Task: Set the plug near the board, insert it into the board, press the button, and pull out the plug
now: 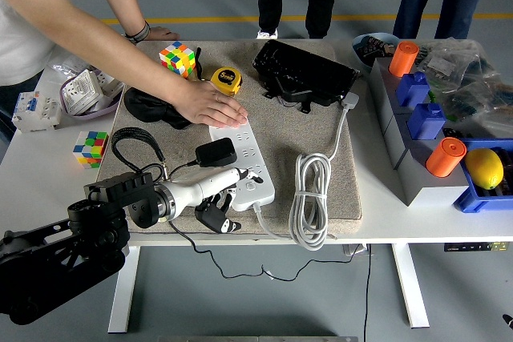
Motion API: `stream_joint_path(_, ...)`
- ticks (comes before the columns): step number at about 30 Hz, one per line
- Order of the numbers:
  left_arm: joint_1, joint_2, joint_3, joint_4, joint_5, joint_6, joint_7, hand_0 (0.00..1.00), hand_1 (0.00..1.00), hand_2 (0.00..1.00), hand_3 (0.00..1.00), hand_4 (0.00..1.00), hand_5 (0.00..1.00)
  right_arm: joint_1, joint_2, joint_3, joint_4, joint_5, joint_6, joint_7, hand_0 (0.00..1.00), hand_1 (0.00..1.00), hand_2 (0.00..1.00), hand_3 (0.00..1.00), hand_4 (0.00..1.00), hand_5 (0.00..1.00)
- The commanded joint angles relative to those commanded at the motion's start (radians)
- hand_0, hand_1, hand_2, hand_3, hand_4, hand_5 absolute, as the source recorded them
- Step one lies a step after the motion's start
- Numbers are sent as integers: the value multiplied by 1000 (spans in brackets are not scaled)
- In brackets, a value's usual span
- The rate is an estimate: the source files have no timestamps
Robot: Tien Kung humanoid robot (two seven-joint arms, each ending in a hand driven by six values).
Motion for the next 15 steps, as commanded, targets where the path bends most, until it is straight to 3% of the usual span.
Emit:
stream_joint_path(6,-22,-24,16,48,13,-6,10,43,111,176,918,774,2,-1,2,6,-1,1,0,0,602,591,580,548,889,296)
stream_joint_path(15,-32,-33,25,75,19,-12,19,43,110,177,910,773,2,-4,3,14,0,0,0,1,603,590,580,548,890,296)
